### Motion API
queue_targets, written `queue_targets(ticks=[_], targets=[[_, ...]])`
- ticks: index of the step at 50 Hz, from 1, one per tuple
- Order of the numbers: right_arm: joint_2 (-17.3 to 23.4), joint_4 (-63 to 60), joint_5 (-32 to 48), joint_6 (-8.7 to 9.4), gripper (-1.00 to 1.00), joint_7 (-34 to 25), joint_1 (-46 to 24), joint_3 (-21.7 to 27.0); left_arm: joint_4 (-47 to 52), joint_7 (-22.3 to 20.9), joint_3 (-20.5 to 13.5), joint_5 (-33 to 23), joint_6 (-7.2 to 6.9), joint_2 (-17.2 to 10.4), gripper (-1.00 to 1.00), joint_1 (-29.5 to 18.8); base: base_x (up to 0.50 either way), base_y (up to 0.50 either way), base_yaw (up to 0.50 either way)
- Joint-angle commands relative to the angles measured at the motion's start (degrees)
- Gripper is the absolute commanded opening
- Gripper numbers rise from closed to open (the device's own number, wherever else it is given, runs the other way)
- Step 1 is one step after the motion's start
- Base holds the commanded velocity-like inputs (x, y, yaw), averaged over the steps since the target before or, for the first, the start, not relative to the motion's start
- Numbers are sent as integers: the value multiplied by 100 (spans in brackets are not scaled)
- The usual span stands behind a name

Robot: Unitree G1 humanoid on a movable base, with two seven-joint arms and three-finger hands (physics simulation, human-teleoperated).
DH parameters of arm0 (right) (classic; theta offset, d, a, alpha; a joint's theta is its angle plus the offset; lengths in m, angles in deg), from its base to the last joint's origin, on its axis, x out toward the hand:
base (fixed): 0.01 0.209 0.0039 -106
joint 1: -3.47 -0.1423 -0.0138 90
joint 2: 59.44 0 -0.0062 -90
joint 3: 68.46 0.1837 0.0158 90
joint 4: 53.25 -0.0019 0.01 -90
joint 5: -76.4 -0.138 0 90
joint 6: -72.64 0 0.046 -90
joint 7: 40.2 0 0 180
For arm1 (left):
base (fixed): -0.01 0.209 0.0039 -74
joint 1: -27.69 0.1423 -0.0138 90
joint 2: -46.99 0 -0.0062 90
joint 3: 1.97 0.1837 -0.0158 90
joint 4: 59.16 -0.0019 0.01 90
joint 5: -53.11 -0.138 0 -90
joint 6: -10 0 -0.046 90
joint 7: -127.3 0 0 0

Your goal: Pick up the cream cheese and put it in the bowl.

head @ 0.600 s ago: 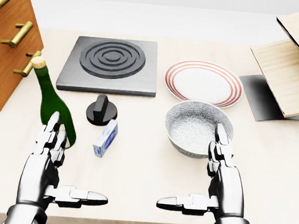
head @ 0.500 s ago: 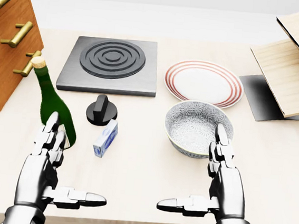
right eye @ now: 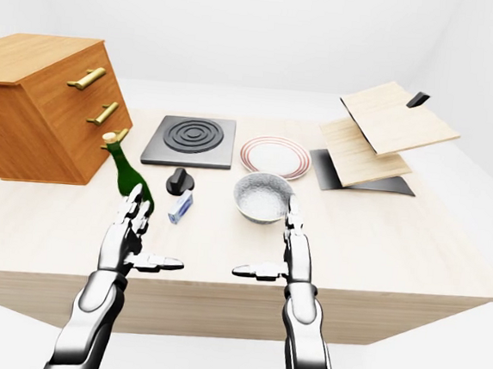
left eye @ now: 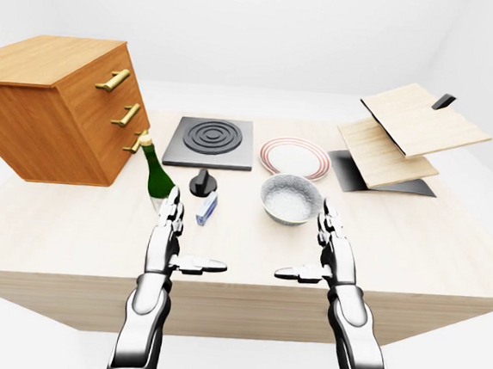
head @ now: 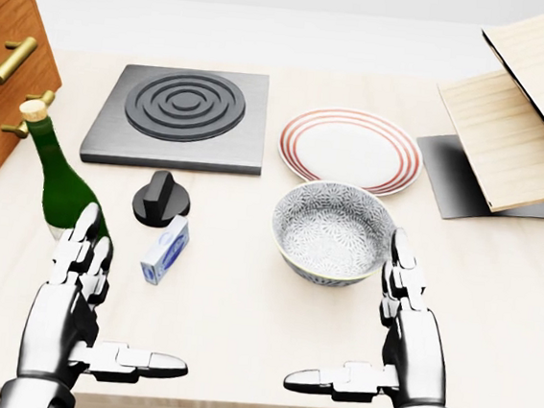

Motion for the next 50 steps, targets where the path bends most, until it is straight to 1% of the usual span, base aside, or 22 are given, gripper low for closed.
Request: queue_targets(ticks=[1,6,9,10,11,12,13,15,16,17,18,19,20,21,23,27,33,36,38,40,41,50], targets=[[6,-23,48,21,100,-2,24,-11,13,-13,29,-26,28,14,100,40,0,-29,0],[11,-23,44,10,100,-15,28,-2,-7,-23,28,-15,40,13,100,35,0,-29,0],[8,-60,48,26,100,-13,38,-1,12,-28,25,-5,14,12,100,32,0,-28,0],[9,-80,49,0,100,-22,42,-6,-7,-37,18,14,-1,11,100,12,0,-7,0],[23,-265,125,193,100,8,-10,-12,-82,-37,-2,49,-29,10,100,-62,0,0,0],[40,-402,171,372,100,-16,-61,-23,-98,-23,-19,77,-85,9,100,-140,0,0,0],[58,-539,247,598,100,-30,-133,-33,-102,24,-50,111,-169,9,100,-247,0,0,0],[74,-812,273,611,100,-95,-348,1,-159,51,-101,198,-456,-36,100,-559,0,0,0],[90,-951,314,611,100,-112,-440,15,-53,73,-112,219,-555,-55,100,-642,0,0,0],[116,-1197,303,611,100,-177,-617,62,75,225,-185,249,-555,-66,100,-850,0,0,0],[114,-1312,228,611,100,-253,-709,92,155,218,-180,293,-555,-86,100,-928,0,0,0],[138,-1314,229,611,100,-239,-900,148,205,171,-159,311,-555,-137,100,-1130,0,0,0],[140,-1314,228,611,100,-238,-911,151,207,168,-158,311,-555,-140,100,-1142,0,0,0],[158,-1294,229,611,100,-247,-1059,163,242,171,-89,120,-555,-219,100,-1338,0,0,0],[163,-1247,190,611,100,-263,-1147,185,210,148,-65,-40,-555,-248,100,-1480,0,0,0],[185,-1152,160,611,100,-283,-1309,176,263,83,-103,15,-555,-210,100,-1712,0,0,0],[200,-1409,242,611,100,-313,-1289,159,287,15,-52,-24,-555,-185,100,-1646,0,0,0],[195,-1458,243,611,100,-318,-1240,172,231,-111,28,-76,-555,-157,100,-1564,0,0,0],[179,-1448,237,611,100,-326,-1174,160,165,-120,193,-469,-555,-194,100,-1469,0,0,0],[171,-1449,232,611,100,-342,-1142,142,127,-216,136,-386,-555,-117,100,-1433,0,0,0],[166,-1456,223,611,100,-345,-1130,143,100,-192,146,-462,-555,-117,100,-1430,31,0,0],[193,-1420,231,611,100,-293,-1183,189,140,-222,130,-297,-555,-40,100,-1303,48,0,0]])
